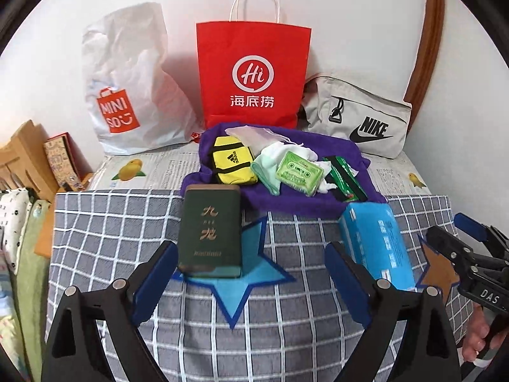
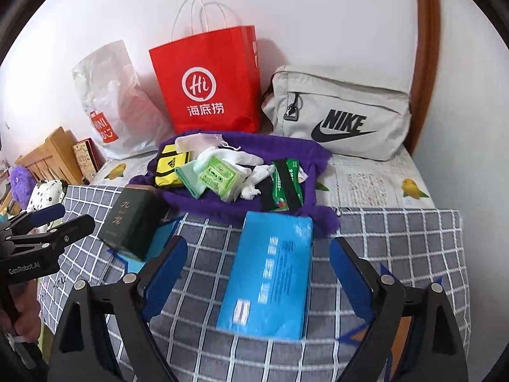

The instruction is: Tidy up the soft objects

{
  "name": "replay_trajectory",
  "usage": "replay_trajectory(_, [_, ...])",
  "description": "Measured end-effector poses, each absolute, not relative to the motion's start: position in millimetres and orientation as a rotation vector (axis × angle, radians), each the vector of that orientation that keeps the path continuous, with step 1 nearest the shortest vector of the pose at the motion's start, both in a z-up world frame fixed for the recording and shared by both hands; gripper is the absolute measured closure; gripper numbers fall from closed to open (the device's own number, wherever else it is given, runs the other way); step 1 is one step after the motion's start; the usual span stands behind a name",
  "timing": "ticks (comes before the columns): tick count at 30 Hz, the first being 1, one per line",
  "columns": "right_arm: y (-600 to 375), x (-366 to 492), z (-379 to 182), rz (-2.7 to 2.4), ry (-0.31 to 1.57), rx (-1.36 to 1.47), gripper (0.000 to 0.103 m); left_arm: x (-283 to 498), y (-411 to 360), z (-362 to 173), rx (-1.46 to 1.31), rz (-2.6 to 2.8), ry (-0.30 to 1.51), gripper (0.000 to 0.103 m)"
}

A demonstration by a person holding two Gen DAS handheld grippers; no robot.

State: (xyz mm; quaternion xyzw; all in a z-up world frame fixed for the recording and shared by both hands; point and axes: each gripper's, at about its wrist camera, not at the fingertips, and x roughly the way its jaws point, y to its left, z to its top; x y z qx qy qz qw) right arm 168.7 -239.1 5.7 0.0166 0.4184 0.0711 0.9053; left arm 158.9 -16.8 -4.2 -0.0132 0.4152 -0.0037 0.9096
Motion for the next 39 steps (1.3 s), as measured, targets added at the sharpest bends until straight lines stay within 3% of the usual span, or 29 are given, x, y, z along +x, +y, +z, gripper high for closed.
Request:
replay_trajectory(15, [-246,73,19,0.142,0.818,0.026,0.013,76,-30,-1,-0.014,0.037,0.799,0.010])
replay_trajectory(39, [-245,46,21,0.166,0.793,0.040,0.013,42,-36,11,-0.011,0.038,0.756,0.010])
